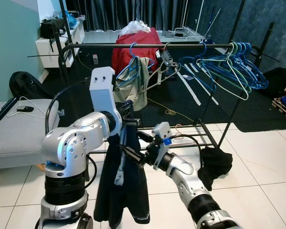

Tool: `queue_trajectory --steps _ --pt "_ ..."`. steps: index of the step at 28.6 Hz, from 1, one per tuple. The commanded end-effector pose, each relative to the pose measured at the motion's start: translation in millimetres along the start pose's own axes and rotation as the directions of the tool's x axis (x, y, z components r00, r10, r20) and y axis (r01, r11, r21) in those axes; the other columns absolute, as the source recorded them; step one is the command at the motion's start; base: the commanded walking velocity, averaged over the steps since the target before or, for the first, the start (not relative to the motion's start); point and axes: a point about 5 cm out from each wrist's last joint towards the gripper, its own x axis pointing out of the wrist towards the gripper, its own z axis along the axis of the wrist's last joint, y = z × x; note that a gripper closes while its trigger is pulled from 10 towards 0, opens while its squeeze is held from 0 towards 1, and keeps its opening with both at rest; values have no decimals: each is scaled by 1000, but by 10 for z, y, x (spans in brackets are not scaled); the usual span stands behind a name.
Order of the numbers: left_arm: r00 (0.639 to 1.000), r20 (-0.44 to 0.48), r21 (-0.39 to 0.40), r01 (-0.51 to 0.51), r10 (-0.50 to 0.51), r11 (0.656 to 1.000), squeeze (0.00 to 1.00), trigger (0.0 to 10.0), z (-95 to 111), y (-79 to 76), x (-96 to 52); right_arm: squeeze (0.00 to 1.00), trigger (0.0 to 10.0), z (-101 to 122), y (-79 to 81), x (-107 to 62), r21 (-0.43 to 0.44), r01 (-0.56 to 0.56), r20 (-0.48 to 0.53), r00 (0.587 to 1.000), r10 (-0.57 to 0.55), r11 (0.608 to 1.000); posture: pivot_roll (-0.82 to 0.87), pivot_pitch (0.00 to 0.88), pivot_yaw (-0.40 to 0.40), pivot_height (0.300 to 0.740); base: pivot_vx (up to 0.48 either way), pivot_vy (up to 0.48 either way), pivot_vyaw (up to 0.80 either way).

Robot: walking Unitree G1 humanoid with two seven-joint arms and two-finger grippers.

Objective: Hang hanger

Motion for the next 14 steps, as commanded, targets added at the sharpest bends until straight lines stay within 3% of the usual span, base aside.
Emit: queue_trajectory --steps 1,7,8,9,10,14 --pt "998 27 10 53 -53 999 0 0 64 -138 -28 0 10000 -87 -2 3 21 -1 -69 998 2 1000 70 56 8 740 0 0 0" --pt "997 33 8 69 -70 998 0 0 85 -178 -34 0 10000 -106 -68 -13 31 52 -97 994 -49 998 72 55 6 740 0 0 0" --pt "997 36 7 74 -74 997 0 0 95 -185 -37 0 4627 -91 -112 -27 30 88 -94 992 -85 996 71 52 8 740 0 0 0" --pt "996 38 6 77 -77 997 0 0 102 -189 -39 0 4627 -80 -143 -37 30 113 -91 990 -110 993 71 52 8 740 0 0 0" --pt "996 39 7 78 -78 997 0 0 106 -189 -41 0 0 -58 -183 -54 30 139 -81 987 -136 990 70 49 8 740 0 0 0" --pt "996 39 10 75 -75 997 0 0 107 -177 -45 0 0 -19 -237 -85 32 165 -60 985 -163 986 70 46 9 740 0 0 0"
